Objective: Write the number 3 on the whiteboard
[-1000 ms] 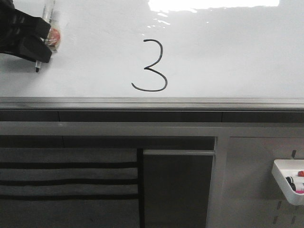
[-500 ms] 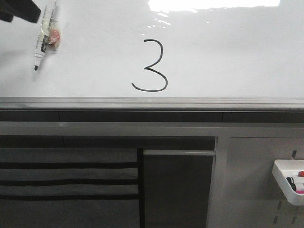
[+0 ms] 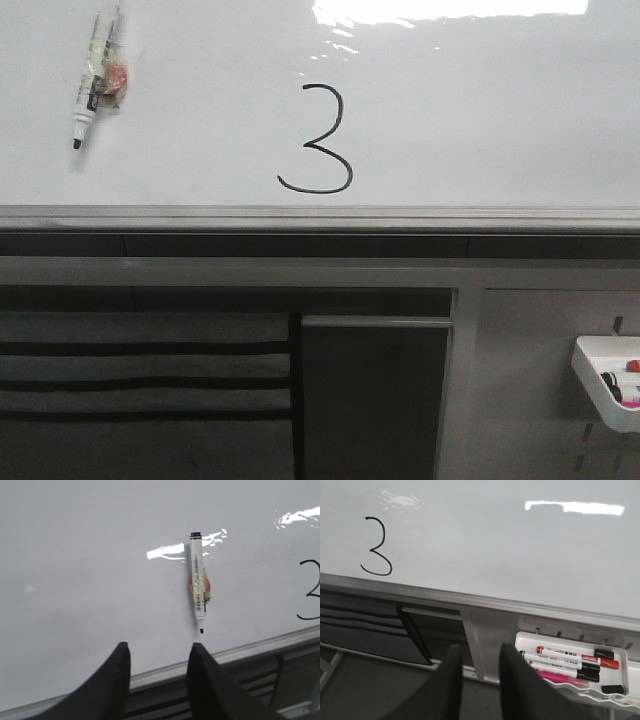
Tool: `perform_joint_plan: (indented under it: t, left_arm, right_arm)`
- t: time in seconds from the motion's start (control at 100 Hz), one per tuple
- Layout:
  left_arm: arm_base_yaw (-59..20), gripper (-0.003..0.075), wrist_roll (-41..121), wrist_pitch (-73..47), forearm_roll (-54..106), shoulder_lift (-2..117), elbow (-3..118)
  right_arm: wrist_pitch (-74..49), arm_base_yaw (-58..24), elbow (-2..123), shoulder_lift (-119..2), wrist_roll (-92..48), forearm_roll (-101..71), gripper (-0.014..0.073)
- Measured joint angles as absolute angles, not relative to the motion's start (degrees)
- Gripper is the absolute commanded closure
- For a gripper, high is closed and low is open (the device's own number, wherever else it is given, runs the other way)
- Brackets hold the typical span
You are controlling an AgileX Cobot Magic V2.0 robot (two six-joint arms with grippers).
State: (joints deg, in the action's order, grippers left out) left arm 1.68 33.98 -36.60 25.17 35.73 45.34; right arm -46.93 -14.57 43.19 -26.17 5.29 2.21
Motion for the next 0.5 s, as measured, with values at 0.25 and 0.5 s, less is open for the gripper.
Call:
perform_joint_plan:
  t: [0.25, 0.5]
  left_arm:
    - [1.81, 0.0736, 33.46, -32.30, 25.16, 29.63, 37.17]
    - [1.81, 0.0739, 33.31, -32.05, 25.16, 29.52, 33.89]
  right_arm:
    - [-46.09, -14.57, 39.70, -21.00, 5.65, 2.21, 0.0668]
    - [-46.09, -14.57, 39.47, -20.95, 5.65, 2.13, 0.0668]
